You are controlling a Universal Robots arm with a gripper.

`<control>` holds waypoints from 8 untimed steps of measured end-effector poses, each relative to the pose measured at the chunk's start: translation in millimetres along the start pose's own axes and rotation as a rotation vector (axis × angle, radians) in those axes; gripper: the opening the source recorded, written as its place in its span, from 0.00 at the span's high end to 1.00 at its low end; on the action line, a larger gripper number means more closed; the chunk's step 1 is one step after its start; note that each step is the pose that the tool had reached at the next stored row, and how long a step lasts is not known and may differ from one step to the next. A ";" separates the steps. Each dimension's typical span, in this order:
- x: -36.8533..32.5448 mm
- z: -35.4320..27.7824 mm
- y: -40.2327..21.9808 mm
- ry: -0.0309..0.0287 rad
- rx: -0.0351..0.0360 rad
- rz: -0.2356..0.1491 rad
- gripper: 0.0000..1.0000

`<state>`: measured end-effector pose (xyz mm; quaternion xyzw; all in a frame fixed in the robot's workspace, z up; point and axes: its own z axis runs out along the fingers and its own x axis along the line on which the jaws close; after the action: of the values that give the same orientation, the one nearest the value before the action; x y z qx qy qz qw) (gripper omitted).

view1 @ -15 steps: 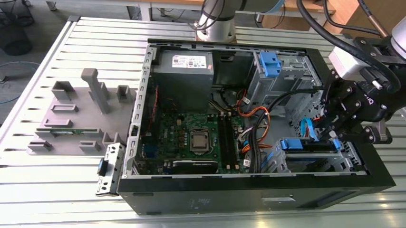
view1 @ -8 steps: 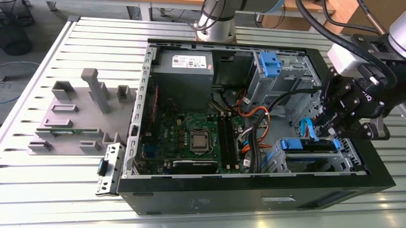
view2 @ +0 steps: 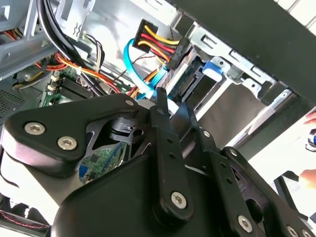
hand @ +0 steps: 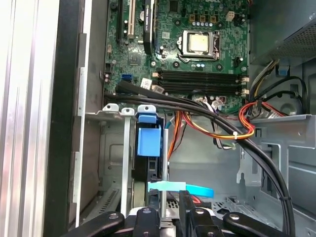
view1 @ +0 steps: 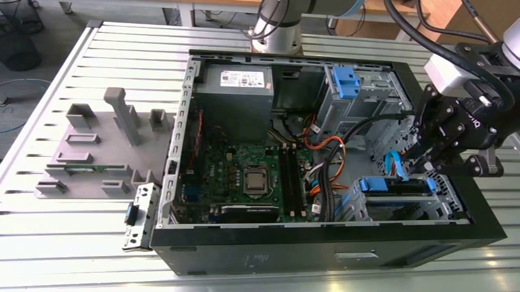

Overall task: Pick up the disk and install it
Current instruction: 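Insert the second disk wire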

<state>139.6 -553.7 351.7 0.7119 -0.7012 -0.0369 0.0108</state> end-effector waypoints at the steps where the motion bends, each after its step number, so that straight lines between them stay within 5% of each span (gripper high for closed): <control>1: -0.2 0.1 -1.5 -0.0001 0.0000 0.000 0.69; 8: -2.6 0.4 -9.9 -0.0001 0.0000 0.000 0.69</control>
<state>149.4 -550.9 350.8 0.7120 -0.7012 -0.0370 0.0108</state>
